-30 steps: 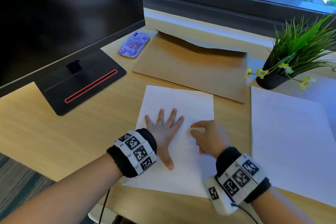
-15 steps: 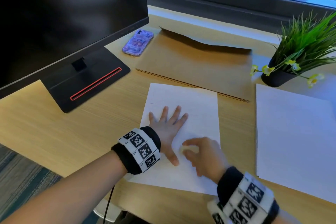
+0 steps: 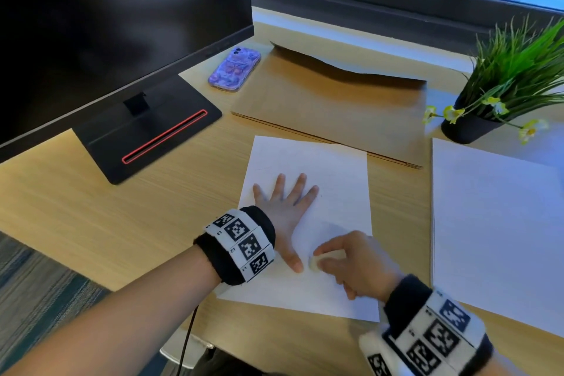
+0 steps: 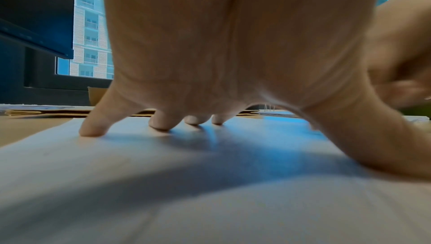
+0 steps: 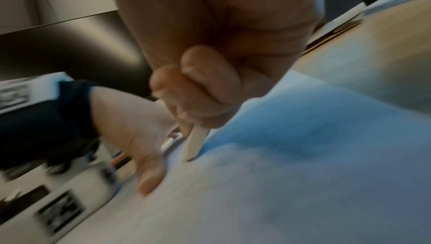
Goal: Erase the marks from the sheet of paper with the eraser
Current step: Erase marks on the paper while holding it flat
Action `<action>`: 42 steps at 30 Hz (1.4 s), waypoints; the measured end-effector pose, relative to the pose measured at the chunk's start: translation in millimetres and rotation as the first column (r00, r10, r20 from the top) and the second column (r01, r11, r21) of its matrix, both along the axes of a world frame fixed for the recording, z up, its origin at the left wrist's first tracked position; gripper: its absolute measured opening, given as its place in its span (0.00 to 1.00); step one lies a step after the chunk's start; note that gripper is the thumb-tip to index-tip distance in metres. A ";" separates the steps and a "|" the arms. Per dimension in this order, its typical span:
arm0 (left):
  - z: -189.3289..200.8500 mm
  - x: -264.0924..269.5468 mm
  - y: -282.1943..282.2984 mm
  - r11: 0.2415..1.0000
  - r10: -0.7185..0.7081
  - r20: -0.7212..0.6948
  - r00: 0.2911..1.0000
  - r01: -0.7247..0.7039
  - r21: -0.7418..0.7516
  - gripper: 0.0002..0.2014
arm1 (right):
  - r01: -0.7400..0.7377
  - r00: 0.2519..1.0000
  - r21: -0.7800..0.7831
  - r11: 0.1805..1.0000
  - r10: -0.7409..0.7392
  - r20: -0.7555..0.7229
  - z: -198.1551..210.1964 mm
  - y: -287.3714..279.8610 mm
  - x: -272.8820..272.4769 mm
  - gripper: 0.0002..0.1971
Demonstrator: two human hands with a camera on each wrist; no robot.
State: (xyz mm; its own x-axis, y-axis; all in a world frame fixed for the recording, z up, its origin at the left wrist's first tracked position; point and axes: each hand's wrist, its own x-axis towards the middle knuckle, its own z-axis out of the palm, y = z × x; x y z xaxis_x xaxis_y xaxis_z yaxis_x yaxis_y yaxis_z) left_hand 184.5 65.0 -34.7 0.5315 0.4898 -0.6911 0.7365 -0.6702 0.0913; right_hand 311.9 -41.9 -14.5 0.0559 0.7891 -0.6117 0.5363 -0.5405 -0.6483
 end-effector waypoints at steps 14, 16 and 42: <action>-2.0 -0.8 -1.2 1.000 -0.028 -0.005 1.000 0.028 -0.002 0.72 | 0.133 0.990 -0.001 0.991 -0.133 -0.043 -3.0 15.0 11.5 0.06; -2.0 -1.2 -1.2 1.000 -0.021 -0.004 1.000 0.021 -0.005 0.72 | 0.258 0.966 0.084 0.962 -0.257 -0.027 -6.8 28.8 18.5 0.07; -0.7 0.5 -2.5 1.000 -0.002 -0.009 1.000 0.001 -0.015 0.72 | 0.301 0.953 0.076 0.951 -0.296 -0.070 -8.3 14.9 21.1 0.05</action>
State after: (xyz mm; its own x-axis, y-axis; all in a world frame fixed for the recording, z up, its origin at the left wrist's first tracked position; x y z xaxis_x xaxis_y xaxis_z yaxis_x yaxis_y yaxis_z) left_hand 185.0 62.6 -35.5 0.5261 0.4783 -0.7032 0.7363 -0.6699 0.0952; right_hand 333.0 -27.0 -22.8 0.2632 0.7910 -0.5523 0.3196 -0.6116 -0.7237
